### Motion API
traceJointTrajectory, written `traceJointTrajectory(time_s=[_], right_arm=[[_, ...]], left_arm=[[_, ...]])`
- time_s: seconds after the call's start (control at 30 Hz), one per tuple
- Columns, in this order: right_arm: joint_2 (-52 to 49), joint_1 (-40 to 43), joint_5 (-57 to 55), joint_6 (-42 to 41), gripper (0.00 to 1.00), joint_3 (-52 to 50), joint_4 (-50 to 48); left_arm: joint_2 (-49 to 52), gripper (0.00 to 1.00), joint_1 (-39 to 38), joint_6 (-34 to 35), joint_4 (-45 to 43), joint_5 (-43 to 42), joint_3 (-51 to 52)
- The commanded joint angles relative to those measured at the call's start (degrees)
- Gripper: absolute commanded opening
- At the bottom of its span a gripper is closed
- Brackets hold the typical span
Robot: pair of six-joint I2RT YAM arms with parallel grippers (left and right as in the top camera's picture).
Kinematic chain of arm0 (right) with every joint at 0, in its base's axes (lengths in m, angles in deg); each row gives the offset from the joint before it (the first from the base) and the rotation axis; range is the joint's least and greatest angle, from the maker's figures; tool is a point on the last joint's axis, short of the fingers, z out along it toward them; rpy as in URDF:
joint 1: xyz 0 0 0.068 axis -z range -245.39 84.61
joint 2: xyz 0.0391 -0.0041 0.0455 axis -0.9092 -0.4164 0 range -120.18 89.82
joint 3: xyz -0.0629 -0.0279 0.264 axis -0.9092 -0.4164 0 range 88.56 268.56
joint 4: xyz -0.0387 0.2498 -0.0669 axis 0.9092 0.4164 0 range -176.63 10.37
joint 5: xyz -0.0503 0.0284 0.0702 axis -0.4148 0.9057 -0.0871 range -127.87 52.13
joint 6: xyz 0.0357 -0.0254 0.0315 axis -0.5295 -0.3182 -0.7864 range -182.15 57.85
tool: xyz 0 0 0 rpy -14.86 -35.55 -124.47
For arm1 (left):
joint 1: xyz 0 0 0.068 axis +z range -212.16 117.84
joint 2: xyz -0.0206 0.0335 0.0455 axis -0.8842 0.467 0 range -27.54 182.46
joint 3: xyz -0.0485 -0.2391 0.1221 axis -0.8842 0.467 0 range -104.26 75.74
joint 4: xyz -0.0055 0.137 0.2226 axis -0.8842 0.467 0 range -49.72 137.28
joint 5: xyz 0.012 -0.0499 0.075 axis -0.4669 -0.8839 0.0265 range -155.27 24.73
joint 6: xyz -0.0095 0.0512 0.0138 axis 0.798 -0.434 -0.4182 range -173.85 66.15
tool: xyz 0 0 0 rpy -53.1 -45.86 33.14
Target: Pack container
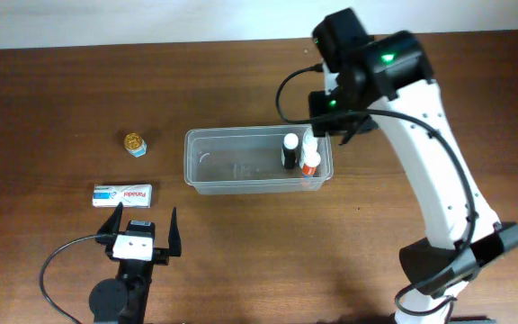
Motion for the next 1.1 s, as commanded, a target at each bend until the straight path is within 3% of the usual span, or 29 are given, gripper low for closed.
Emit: traceJointTrajectory(time_s=[0.0, 0.17, 0.27, 0.33, 0.6, 1.07], right_arm=[[0.68, 4.39, -0.74, 0.42, 0.57, 3.17, 0.98], [1.42, 11.78, -0.48, 0.57, 0.66, 3.15, 0.98], [1.62, 15.85, -0.5, 0.59, 0.8, 3.1, 0.98], [1.62, 17.9, -0.5, 0.59, 0.98, 3.1, 0.98], [1.62, 21.9, -0.5, 2.95, 0.98, 3.1, 0.98], [1.62, 21.9, -0.55, 2.95, 0.98, 3.1, 0.96]], left_arm=[[-0.48, 0.99, 0.33, -0.74, 0.22, -0.02, 0.26], [-0.48, 0.99, 0.33, -0.74, 0.22, -0.02, 0.26], [-0.48, 0.99, 0.33, -0.74, 0.22, -0.02, 0.26], [-0.48, 0.99, 0.33, -0.74, 0.22, -0.02, 0.26], [-0.48, 0.99, 0.33, -0.74, 0.22, -0.02, 0.26], [-0.48, 0.99, 0.33, -0.74, 0.22, -0.02, 0.26]])
